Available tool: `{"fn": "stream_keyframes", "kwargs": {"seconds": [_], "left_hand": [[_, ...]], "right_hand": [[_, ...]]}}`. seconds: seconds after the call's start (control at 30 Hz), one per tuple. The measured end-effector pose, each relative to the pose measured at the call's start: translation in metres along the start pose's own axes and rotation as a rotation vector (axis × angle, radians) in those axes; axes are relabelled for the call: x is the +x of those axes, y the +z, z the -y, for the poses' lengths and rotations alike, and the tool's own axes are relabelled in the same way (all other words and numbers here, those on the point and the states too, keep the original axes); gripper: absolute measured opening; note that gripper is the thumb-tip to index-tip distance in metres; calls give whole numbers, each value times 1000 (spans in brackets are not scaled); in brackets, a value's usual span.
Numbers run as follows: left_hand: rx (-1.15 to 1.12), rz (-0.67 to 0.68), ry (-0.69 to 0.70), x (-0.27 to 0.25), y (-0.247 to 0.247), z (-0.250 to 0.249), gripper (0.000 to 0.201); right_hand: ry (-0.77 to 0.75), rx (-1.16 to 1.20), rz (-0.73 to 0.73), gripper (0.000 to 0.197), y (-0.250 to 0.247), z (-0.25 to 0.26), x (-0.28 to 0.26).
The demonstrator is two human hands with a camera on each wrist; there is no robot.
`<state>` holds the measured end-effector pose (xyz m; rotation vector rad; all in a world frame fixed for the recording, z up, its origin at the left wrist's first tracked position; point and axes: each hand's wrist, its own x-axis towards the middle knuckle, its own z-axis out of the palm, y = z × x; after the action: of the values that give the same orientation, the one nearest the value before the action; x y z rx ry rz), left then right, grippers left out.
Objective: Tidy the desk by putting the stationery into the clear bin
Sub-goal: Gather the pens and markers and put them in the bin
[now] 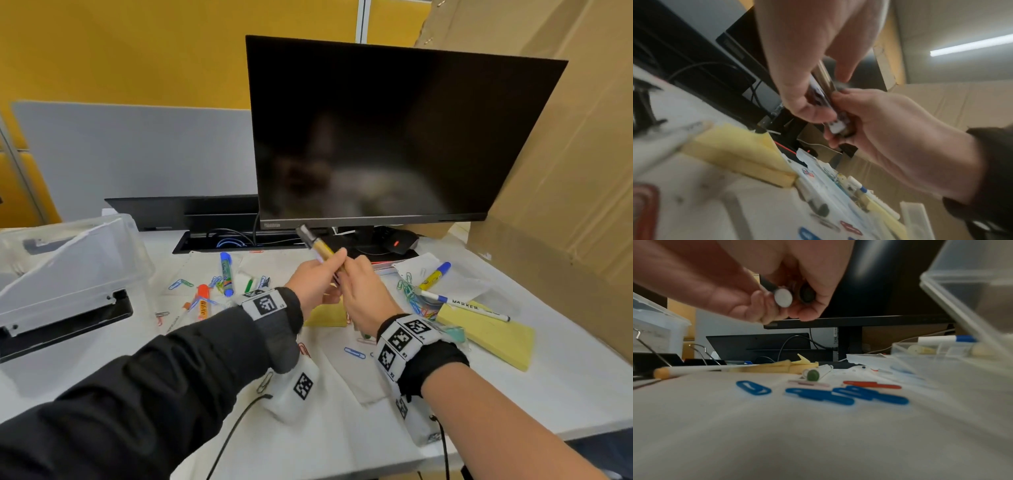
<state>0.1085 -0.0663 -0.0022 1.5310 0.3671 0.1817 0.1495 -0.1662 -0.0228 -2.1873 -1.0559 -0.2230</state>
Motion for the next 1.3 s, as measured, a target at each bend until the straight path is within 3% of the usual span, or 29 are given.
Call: {"fn": "stream_keyframes", "kwargs": {"seconds": [0.07, 0.13, 0.2, 0.27, 0.4, 0.57, 0.67, 0.83, 1.07, 1.3], "left_hand": [[26, -105, -7, 2, -3, 4, 24], [90, -203, 6, 5, -11, 4, 20], [191, -255, 67, 3, -23, 1, 21], [295, -278, 142, -3, -38, -3, 23], [641, -385, 243, -19, -79, -5, 34], [818, -551, 194, -25, -128, -2, 32], [893, -586, 121, -23, -144, 6, 31], [1059, -507, 83, -17, -140, 19, 14], [1182, -401, 1, 10, -132, 18, 19], [1349, -280, -167, 22, -131, 21, 30]], "right_hand": [[-38, -81, 16, 30, 0, 0, -1], [43, -277, -82, 36, -2, -6, 2], [304, -475, -144, 38, -6, -15, 7], [565, -565, -65, 48, -11, -25, 11], [792, -623, 45, 57, -17, -49, 20], [1026, -494, 114, 58, -32, -76, 27], [1053, -451, 117, 54, -33, -84, 29], [992, -540, 97, 38, -32, -80, 34], [991, -558, 156, 42, -28, -81, 31], [869, -480, -108, 27, -37, -74, 32]]}}
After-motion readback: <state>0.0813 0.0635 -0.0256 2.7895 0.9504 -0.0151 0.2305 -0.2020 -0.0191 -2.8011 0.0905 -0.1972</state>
